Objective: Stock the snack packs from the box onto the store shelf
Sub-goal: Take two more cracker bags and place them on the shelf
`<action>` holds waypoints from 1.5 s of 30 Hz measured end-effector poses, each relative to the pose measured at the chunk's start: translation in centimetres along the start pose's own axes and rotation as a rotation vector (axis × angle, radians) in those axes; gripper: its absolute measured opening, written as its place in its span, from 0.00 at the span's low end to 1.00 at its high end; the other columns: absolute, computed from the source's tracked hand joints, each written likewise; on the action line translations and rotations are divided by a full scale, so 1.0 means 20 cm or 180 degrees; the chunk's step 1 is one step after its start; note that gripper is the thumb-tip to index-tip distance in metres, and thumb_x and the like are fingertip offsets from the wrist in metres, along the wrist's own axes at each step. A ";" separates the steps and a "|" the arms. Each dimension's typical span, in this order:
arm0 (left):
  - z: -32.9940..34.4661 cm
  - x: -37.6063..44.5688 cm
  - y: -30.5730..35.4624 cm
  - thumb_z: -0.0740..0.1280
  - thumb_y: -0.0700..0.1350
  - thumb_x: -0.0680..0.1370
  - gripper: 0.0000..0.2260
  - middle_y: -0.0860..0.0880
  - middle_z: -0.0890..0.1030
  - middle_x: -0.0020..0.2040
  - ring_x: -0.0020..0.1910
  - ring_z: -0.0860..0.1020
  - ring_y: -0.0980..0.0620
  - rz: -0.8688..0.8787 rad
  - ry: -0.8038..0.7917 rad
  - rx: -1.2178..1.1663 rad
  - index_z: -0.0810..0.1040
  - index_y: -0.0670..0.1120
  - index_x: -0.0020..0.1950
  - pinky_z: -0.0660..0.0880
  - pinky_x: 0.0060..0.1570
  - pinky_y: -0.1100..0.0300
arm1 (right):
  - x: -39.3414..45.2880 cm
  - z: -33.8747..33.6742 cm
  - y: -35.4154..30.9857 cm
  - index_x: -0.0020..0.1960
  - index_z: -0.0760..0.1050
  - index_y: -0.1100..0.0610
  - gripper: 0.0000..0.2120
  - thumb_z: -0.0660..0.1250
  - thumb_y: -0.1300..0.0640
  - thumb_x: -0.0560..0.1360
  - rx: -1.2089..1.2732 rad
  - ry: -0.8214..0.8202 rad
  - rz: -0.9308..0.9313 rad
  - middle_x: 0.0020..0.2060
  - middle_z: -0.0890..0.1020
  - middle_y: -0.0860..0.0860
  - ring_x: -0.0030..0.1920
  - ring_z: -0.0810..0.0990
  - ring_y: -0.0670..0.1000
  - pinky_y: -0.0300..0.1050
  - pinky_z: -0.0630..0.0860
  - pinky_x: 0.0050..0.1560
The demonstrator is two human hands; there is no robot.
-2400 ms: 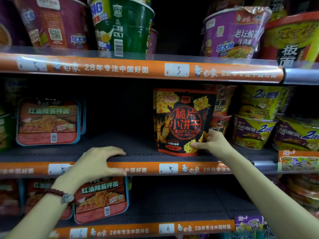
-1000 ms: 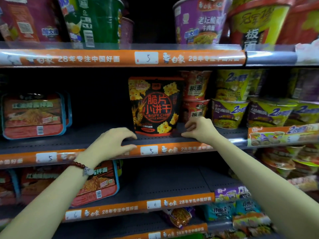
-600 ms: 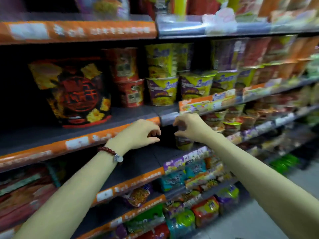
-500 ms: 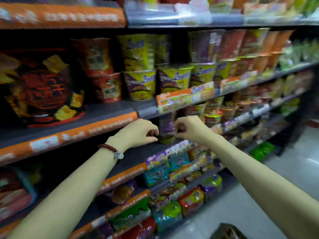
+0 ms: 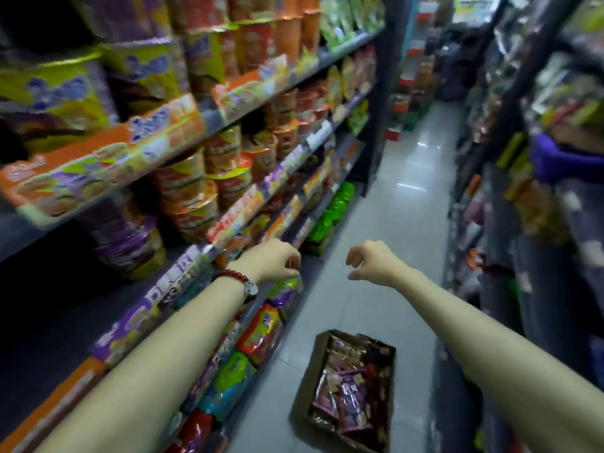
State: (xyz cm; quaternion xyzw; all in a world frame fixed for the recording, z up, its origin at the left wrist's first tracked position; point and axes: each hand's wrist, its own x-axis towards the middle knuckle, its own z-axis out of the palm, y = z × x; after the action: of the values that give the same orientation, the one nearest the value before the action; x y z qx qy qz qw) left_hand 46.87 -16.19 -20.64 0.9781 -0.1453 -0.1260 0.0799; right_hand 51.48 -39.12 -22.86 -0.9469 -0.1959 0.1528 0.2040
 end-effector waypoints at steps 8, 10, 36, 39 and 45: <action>0.37 0.47 0.14 0.65 0.48 0.76 0.10 0.45 0.84 0.51 0.53 0.80 0.45 0.0697 -0.0564 0.0058 0.82 0.46 0.53 0.75 0.50 0.55 | -0.16 0.29 0.45 0.54 0.81 0.62 0.13 0.72 0.56 0.72 0.0533 0.0152 0.1436 0.52 0.84 0.57 0.55 0.80 0.56 0.44 0.74 0.53; 0.51 0.54 0.15 0.65 0.48 0.76 0.09 0.46 0.84 0.50 0.52 0.80 0.46 0.0714 -0.0698 -0.0032 0.82 0.47 0.52 0.76 0.50 0.55 | -0.19 0.40 0.55 0.54 0.81 0.61 0.13 0.72 0.55 0.72 0.0600 0.0191 0.1675 0.51 0.84 0.58 0.56 0.80 0.57 0.45 0.74 0.55; 3.35 1.29 -0.35 0.65 0.47 0.78 0.11 0.49 0.82 0.55 0.47 0.79 0.53 0.0233 -0.1032 -0.0805 0.79 0.49 0.59 0.76 0.46 0.60 | 0.41 2.91 1.88 0.57 0.78 0.57 0.15 0.71 0.51 0.74 0.1301 0.0069 0.2359 0.53 0.82 0.53 0.54 0.79 0.52 0.43 0.74 0.53; 3.57 1.36 -0.41 0.65 0.48 0.78 0.10 0.49 0.82 0.53 0.49 0.79 0.54 0.0246 -0.0949 -0.0866 0.80 0.49 0.57 0.76 0.46 0.61 | 0.48 3.11 1.95 0.62 0.75 0.58 0.19 0.70 0.52 0.74 0.1439 0.0188 0.2349 0.57 0.81 0.53 0.59 0.78 0.53 0.42 0.71 0.58; 3.76 1.47 -0.46 0.64 0.49 0.78 0.11 0.53 0.81 0.54 0.50 0.78 0.57 0.0427 -0.0622 -0.1120 0.79 0.51 0.59 0.76 0.48 0.63 | 0.57 3.37 2.06 0.70 0.66 0.59 0.29 0.71 0.53 0.74 0.1595 0.0815 0.2423 0.62 0.77 0.54 0.63 0.76 0.54 0.43 0.70 0.62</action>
State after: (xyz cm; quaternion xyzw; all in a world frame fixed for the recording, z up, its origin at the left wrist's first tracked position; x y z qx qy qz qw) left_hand 56.17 -25.44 -100.85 0.9203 -0.1929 -0.2380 0.2431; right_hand 49.32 -46.90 -102.22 -0.8842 0.2348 0.1414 0.3782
